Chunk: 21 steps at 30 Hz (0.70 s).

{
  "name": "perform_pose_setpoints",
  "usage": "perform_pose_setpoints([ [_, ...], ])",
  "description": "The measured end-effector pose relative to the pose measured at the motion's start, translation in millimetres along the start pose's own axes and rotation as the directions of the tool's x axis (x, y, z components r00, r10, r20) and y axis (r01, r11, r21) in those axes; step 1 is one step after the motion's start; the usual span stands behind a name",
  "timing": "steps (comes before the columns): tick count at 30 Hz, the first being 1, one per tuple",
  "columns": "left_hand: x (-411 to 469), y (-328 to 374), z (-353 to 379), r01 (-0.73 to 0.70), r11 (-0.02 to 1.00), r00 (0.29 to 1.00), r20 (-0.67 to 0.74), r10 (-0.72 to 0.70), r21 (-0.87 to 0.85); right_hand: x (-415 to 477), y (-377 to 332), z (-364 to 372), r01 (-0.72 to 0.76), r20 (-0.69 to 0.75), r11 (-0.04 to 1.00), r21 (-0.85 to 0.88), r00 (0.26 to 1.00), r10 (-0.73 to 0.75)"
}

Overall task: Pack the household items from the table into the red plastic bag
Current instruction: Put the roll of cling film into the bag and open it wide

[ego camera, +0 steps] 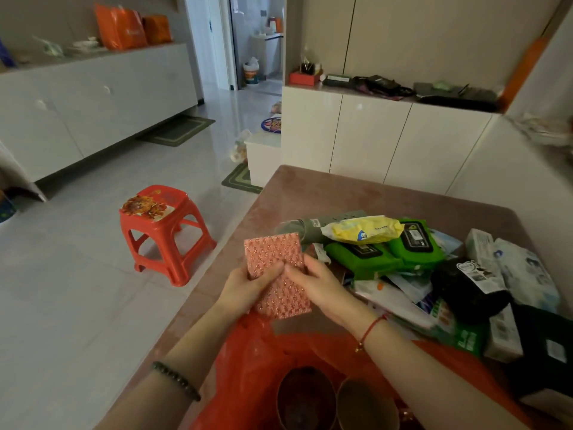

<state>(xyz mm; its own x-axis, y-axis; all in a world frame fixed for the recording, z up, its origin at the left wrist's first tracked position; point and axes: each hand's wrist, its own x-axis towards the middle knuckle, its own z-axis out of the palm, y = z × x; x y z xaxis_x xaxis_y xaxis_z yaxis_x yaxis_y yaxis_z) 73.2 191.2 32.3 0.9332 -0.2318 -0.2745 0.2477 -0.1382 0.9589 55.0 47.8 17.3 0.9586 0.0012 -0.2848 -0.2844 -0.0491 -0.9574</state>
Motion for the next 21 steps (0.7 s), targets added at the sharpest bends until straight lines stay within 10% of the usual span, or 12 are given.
perform_pose_setpoints([
  [3, 15, -16, -9, 0.065, 0.995, 0.985, -0.154, -0.076, -0.071, 17, 23, -16, -0.193, -0.245, 0.931, 0.31, 0.93, 0.274],
  [7, 25, -31, -17, 0.106, 0.99, 0.978, -0.169, -0.12, -0.089, 51, 69, -28, -0.422, -0.527, 0.895, 0.146, 0.732, 0.431],
  [14, 37, -38, -9, 0.143, 0.986, 0.975, -0.158, -0.155, -0.087, 92, 88, -17, -0.518, -0.606, 0.854, -0.05, 0.695, 0.386],
  [21, 32, -25, -2, 0.062, 0.996, 0.987, -0.148, -0.07, -0.057, 50, 56, -33, -0.285, -0.431, 0.846, 0.45, 0.761, 0.485],
])
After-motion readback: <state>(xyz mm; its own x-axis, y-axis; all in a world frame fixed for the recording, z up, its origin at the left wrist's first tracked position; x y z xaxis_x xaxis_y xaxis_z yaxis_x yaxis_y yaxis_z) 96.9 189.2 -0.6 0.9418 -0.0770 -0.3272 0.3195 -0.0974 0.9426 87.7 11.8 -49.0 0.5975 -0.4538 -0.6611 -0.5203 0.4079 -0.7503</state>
